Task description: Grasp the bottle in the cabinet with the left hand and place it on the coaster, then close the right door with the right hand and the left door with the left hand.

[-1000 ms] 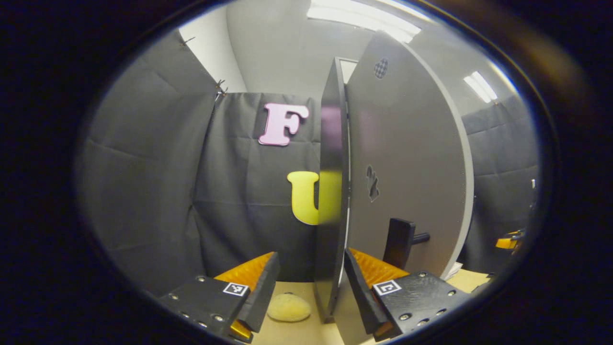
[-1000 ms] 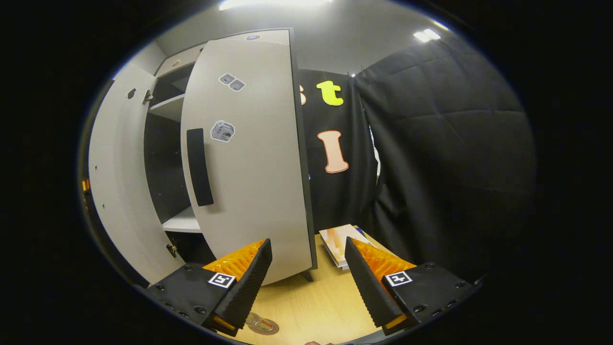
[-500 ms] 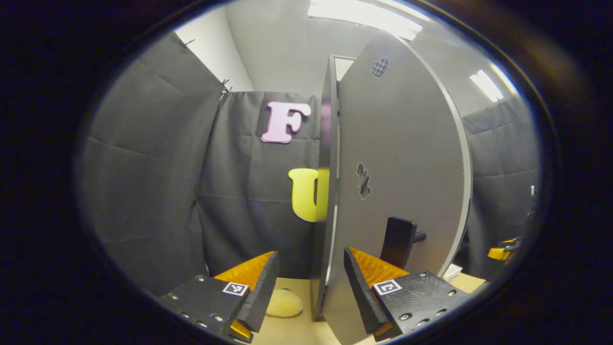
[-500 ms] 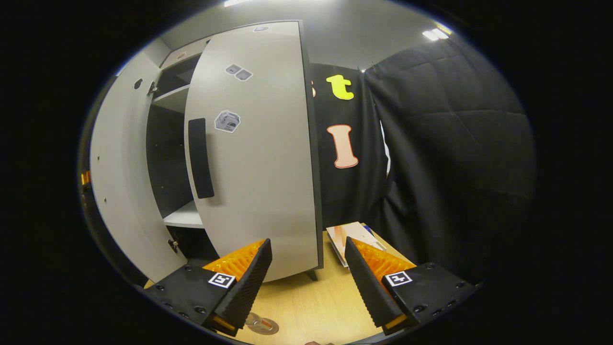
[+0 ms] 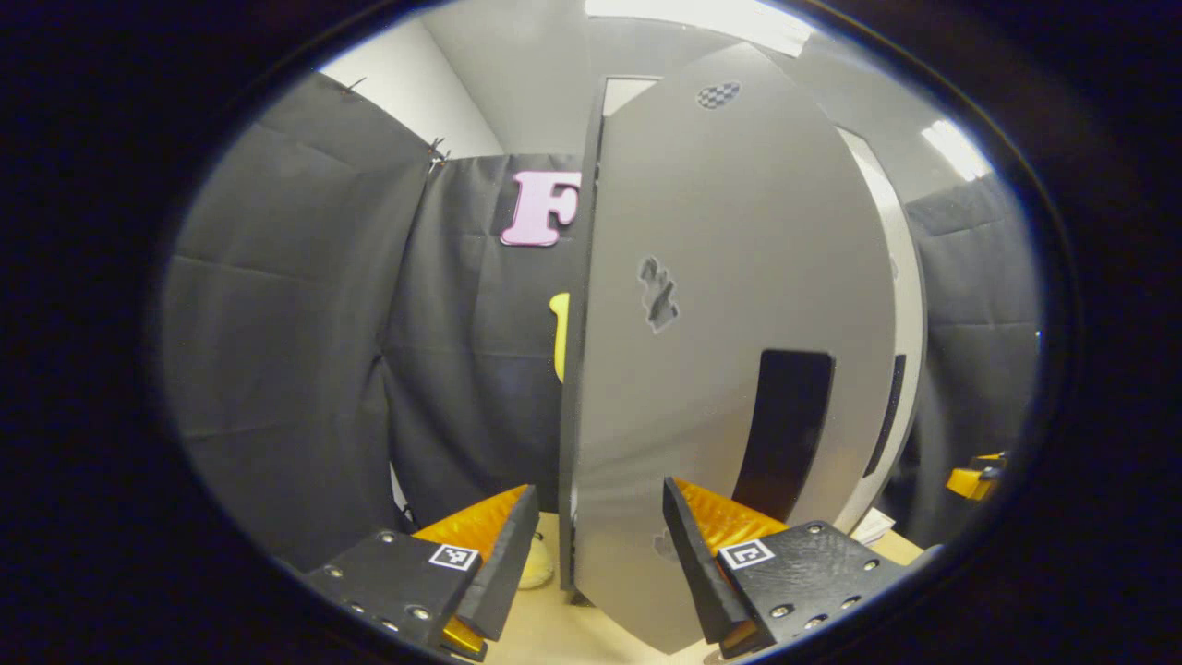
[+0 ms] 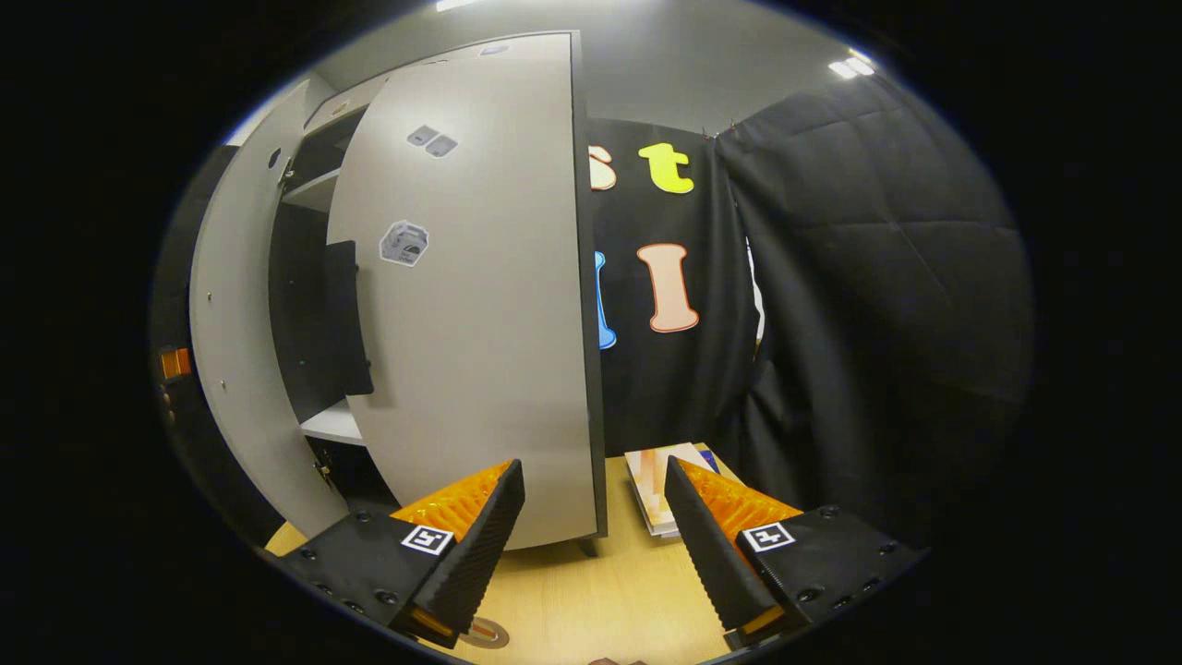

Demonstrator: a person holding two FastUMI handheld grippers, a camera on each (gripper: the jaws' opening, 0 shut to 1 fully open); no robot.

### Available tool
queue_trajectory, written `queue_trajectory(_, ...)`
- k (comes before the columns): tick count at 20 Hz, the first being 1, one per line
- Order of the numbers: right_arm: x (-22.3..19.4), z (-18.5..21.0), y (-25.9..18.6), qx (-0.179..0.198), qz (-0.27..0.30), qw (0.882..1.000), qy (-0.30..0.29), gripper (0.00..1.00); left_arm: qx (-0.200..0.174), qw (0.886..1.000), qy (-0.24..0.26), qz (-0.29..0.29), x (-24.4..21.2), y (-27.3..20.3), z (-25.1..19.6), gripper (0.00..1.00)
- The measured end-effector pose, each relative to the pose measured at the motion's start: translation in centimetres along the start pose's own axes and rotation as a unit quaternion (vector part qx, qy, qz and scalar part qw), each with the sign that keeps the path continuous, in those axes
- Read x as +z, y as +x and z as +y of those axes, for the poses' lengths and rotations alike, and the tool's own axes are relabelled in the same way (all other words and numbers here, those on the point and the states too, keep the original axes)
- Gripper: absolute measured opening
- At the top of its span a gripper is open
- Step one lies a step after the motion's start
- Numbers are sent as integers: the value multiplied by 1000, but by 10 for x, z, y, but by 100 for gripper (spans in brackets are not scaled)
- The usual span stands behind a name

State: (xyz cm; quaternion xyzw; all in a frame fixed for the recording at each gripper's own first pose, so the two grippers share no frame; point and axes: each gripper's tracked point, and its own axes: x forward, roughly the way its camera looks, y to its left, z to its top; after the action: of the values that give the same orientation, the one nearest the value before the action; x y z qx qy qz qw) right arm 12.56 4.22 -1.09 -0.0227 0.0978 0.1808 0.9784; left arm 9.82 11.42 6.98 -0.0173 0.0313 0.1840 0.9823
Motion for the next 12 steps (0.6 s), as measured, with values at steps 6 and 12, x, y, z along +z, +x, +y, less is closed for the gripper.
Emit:
queue_trajectory(6, -4, -33, 10, 23, 4, 999, -27, 98, 19, 999, 21, -18, 8, 10, -61, 80)
queue_trajectory(12, -15, -53, 28, 3, 4, 998, -60, 98, 21, 999, -18, -40, 16, -30, -58, 87)
